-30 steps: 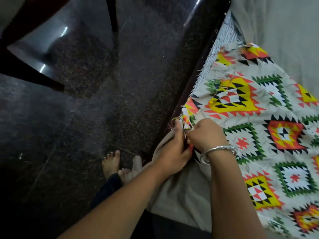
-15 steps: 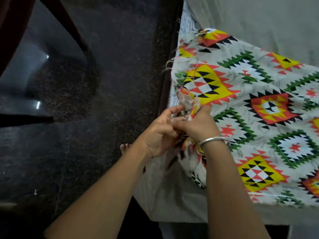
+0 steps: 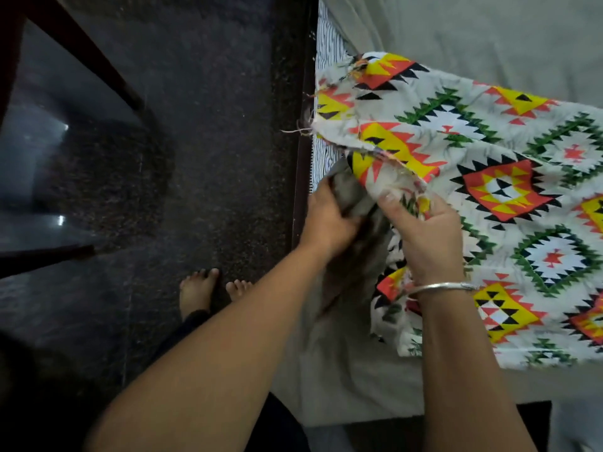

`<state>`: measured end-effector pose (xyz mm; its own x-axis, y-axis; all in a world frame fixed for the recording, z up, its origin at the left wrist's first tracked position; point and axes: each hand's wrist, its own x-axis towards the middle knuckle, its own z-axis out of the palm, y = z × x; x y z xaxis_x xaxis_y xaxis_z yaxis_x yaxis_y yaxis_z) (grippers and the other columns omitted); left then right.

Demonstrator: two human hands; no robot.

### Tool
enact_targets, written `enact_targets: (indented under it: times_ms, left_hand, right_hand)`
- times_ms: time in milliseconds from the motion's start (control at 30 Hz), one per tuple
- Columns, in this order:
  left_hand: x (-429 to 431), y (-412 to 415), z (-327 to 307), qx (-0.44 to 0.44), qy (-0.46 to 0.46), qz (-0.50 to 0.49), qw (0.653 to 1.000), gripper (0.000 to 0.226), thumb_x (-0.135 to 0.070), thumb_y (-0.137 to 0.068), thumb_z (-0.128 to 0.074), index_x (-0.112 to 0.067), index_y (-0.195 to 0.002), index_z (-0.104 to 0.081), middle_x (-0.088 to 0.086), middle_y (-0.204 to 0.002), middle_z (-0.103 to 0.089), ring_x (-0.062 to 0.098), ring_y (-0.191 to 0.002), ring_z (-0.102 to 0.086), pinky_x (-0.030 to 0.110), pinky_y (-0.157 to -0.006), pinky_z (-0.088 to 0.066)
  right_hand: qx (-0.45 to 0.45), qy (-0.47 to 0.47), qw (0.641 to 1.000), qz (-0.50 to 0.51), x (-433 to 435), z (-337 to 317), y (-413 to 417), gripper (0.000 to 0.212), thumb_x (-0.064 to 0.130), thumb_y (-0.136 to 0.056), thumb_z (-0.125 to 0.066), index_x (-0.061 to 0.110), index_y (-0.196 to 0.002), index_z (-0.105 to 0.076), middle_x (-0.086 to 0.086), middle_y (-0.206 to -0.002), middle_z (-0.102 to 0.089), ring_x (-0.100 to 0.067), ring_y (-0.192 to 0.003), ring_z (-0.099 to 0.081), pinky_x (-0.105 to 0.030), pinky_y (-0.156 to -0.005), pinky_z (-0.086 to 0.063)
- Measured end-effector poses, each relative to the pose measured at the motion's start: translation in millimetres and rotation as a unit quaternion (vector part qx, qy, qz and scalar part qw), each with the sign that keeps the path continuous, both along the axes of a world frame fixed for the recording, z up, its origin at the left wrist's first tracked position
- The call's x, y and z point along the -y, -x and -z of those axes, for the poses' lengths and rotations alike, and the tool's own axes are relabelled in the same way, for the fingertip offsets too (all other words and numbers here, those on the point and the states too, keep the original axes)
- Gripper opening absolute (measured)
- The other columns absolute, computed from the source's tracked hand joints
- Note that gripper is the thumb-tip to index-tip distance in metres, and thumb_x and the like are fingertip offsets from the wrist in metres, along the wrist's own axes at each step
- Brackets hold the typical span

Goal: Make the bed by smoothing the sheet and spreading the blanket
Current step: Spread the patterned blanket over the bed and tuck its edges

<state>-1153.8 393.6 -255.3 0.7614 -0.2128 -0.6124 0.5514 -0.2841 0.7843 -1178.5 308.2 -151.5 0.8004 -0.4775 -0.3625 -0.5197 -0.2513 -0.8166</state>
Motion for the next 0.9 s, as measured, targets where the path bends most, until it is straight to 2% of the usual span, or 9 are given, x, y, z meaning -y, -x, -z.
enact_targets:
  times_ms: [100, 200, 267, 367, 467, 533, 600, 700, 900]
  left_hand:
    - [9.3, -19.3, -3.7, 0.0, -0.177, -0.003, 0.984, 0.09, -0.044, -0.078, -0.066, -0.025, -0.148, -0.012, 0.015, -0.137, -0.034, 0.037, -0.127, -0.036, 0.045, -0.106, -0.031]
    - [9.1, -34.4, 0.5, -0.014, -0.267, 0.027, 0.963, 0.045, -0.043, -0.085, -0.056, -0.021, -0.124, -0.051, 0.013, -0.128, -0.038, 0.035, -0.119, -0.038, 0.042, -0.099, -0.036]
    - [1.5, -41.1, 5.9, 0.014, -0.184, 0.008, 0.983, 0.031, -0.036, -0.086, -0.054, -0.009, -0.097, -0.064, 0.02, -0.112, -0.052, 0.032, -0.103, -0.051, 0.035, -0.083, -0.043]
    - [-15.8, -48.5, 2.5, -0.007, 0.004, -0.114, 0.993, 0.025, -0.026, -0.074, -0.051, -0.005, -0.071, -0.062, 0.022, -0.079, -0.062, 0.017, -0.071, -0.053, 0.033, -0.061, -0.041]
    - [-41.9, -63.1, 8.2, -0.057, 0.053, -0.368, 0.926, 0.016, -0.005, -0.081, -0.058, -0.01, -0.067, -0.055, 0.007, -0.067, -0.053, 0.014, -0.063, -0.046, 0.023, -0.053, -0.038]
    - [-59.2, -62.4, 18.1, -0.072, 0.005, -0.43, 0.9, 0.026, -0.001, -0.082, -0.059, -0.015, -0.067, -0.042, 0.003, -0.068, -0.047, 0.015, -0.063, -0.044, 0.025, -0.056, -0.039]
    - [-64.3, -57.5, 21.8, -0.123, -0.006, -0.377, 0.918, 0.023, -0.004, -0.08, -0.064, -0.014, -0.08, -0.044, 0.004, -0.076, -0.053, 0.017, -0.07, -0.051, 0.03, -0.064, -0.045]
    - [-59.1, -63.4, 19.2, -0.219, 0.104, -0.234, 0.941, 0.04, -0.005, -0.067, -0.073, -0.004, -0.103, -0.056, 0.017, -0.092, -0.067, 0.025, -0.073, -0.064, 0.04, -0.074, -0.055]
    - [-45.5, -110.1, 5.3, -0.172, 0.118, -0.144, 0.967, 0.011, -0.009, -0.072, -0.077, -0.011, -0.079, -0.069, 0.007, -0.077, -0.069, 0.02, -0.07, -0.065, 0.031, -0.069, -0.056]
  right_hand:
    - [0.001, -0.03, 0.999, 0.028, 5.7, 5.7, 6.5, 0.033, 0.004, -0.069, -0.079, 0.009, -0.1, -0.068, 0.002, -0.09, -0.071, -0.004, -0.078, -0.068, -0.014, -0.068, -0.051]
    - [-0.008, 0.017, 0.999, 0.042, 2.0, 14.2, 2.9, 0.023, 0.002, -0.073, -0.075, 0.017, -0.09, -0.071, 0.003, -0.08, -0.069, 0.002, -0.067, -0.063, -0.013, -0.065, -0.05]
    - [-0.029, 0.094, 0.995, 0.025, -3.2, 20.2, -1.6, 0.005, 0.015, -0.08, -0.072, 0.016, -0.085, -0.072, 0.005, -0.072, -0.065, -0.002, -0.064, -0.059, -0.02, -0.063, -0.048]
    - [-0.069, 0.182, 0.981, -0.014, -8.1, 26.3, -7.2, 0.026, 0.032, -0.085, -0.064, 0.013, -0.069, -0.06, 0.005, -0.054, -0.049, -0.011, -0.054, -0.045, -0.028, -0.053, -0.035]
    - [-0.049, 0.229, 0.972, -0.013, -13.0, 24.4, -14.0, 0.044, 0.037, -0.084, -0.063, 0.011, -0.054, -0.044, -0.001, -0.05, -0.036, -0.022, -0.059, -0.038, -0.031, -0.047, -0.024]
    - [-0.042, 0.246, 0.968, -0.018, -14.5, 21.8, -19.0, 0.052, 0.033, -0.083, -0.065, 0.014, -0.048, -0.031, 0.0, -0.047, -0.03, -0.021, -0.054, -0.031, -0.026, -0.044, -0.021]
    - [-0.073, 0.256, 0.963, -0.051, -16.9, 20.2, -23.4, 0.049, 0.025, -0.082, -0.066, 0.016, -0.05, -0.03, 0.001, -0.048, -0.031, -0.015, -0.047, -0.028, -0.022, -0.041, -0.019]
    - [-0.118, 0.248, 0.956, -0.102, -18.3, 23.7, -27.5, 0.035, 0.015, -0.083, -0.061, 0.018, -0.06, -0.034, 0.002, -0.057, -0.038, -0.015, -0.052, -0.036, -0.03, -0.046, -0.024]
    - [-0.129, 0.231, 0.961, -0.081, -15.3, 28.6, -33.9, 0.019, 0.023, -0.085, -0.063, 0.012, -0.078, -0.049, 0.0, -0.068, -0.049, -0.027, -0.074, -0.05, -0.029, -0.061, -0.029]
